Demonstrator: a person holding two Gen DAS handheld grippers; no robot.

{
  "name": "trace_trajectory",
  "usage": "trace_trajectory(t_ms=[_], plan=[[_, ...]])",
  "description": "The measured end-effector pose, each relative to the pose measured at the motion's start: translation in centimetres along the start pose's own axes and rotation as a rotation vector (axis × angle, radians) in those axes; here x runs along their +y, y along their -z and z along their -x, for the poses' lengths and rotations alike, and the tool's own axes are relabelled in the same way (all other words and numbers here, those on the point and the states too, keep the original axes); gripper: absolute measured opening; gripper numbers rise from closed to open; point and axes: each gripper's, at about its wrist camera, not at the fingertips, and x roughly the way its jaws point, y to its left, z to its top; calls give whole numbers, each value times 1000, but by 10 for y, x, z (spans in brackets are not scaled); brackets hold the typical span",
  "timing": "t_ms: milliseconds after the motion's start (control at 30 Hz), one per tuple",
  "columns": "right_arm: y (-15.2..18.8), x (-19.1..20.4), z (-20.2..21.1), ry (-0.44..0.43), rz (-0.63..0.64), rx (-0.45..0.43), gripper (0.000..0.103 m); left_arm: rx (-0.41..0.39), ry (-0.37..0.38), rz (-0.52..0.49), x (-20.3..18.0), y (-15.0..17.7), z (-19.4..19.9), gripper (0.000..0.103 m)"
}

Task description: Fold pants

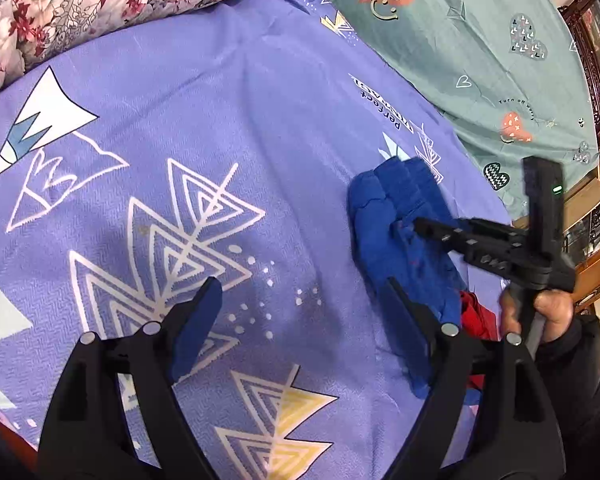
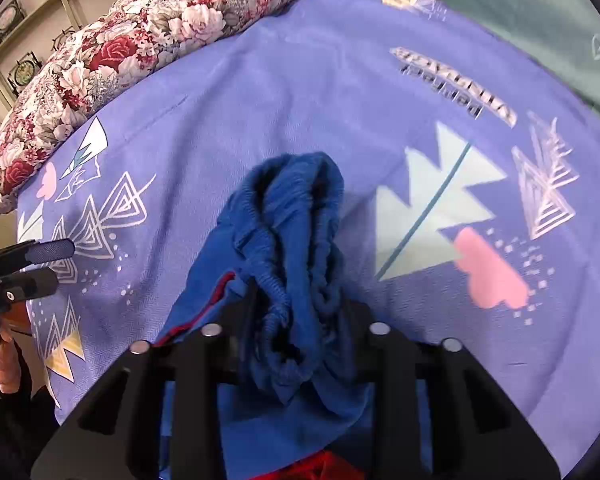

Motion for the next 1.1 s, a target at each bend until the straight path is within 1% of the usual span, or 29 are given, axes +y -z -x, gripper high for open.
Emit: trace_trajectory(t_ms=[100, 133, 200, 267, 300, 333, 367, 400, 433, 500, 567, 633, 667, 733, 767, 800, 833, 867, 900, 933, 967, 1000, 1033, 1067, 1100], plan=[[-8, 6, 41, -90, -83, -38, 25, 10, 14, -1, -3, 0, -4, 83], [-11, 9, 61, -140, -128, -66, 24, 12, 24, -5, -7, 1, -4, 83], [-8, 11, 99, -214, -206, -118, 24, 11, 37, -22, -15, 1, -4, 83], [6, 14, 136, -235, -245, -182, 24, 4, 57, -54, -30, 3, 0, 84], [14, 14, 148, -235, -255, -206, 24, 2, 69, -74, -39, 4, 1, 84], [36, 8, 171, -233, -289, -253, 24, 3, 83, -100, -50, 7, 2, 86], [48, 2, 182, -232, -315, -280, 24, 4, 92, -119, -57, 8, 3, 87], [69, -7, 195, -235, -357, -311, 24, 8, 102, -150, -68, 10, 3, 87], [99, -21, 207, -243, -427, -348, 24, 15, 112, -181, -80, 13, 1, 87], [150, -44, 216, -231, -556, -396, 24, 29, 125, -229, -99, 18, -2, 87], [214, -70, 210, -224, -724, -431, 24, 46, 140, -287, -124, 24, -8, 87], [274, -93, 188, -236, -909, -443, 24, 62, 149, -335, -146, 29, -13, 87], [298, -102, 174, -240, -979, -438, 24, 75, 154, -368, -162, 33, -17, 87], [332, -116, 141, -251, -1087, -401, 25, 110, 168, -439, -191, 41, -25, 87], [338, -119, 130, -256, -1088, -397, 26, 128, 173, -472, -204, 46, -29, 88], [338, -119, 126, -234, -1066, -389, 34, 153, 180, -512, -218, 54, -34, 88], [337, -120, 126, -197, -1033, -385, 44, 172, 184, -538, -227, 60, -38, 88], [336, -120, 131, -172, -1016, -386, 47, 207, 193, -584, -241, 71, -45, 88], [334, -119, 140, -134, -994, -396, 50, 229, 197, -613, -247, 81, -49, 88], [330, -117, 153, -82, -959, -420, 50, 250, 192, -644, -251, 90, -55, 88], [326, -116, 166, -26, -926, -441, 50, 282, 157, -681, -254, 102, -66, 88], [319, -111, 183, 47, -880, -467, 50, 301, 121, -703, -254, 111, -75, 88], [312, -107, 193, 72, -844, -492, 51, 319, 97, -716, -252, 120, -82, 89], [301, -106, 200, 51, -803, -511, 52, 329, 83, -724, -252, 126, -87, 89], [290, -108, 200, -1, -768, -519, 59, 335, 65, -737, -251, 132, -91, 90]])
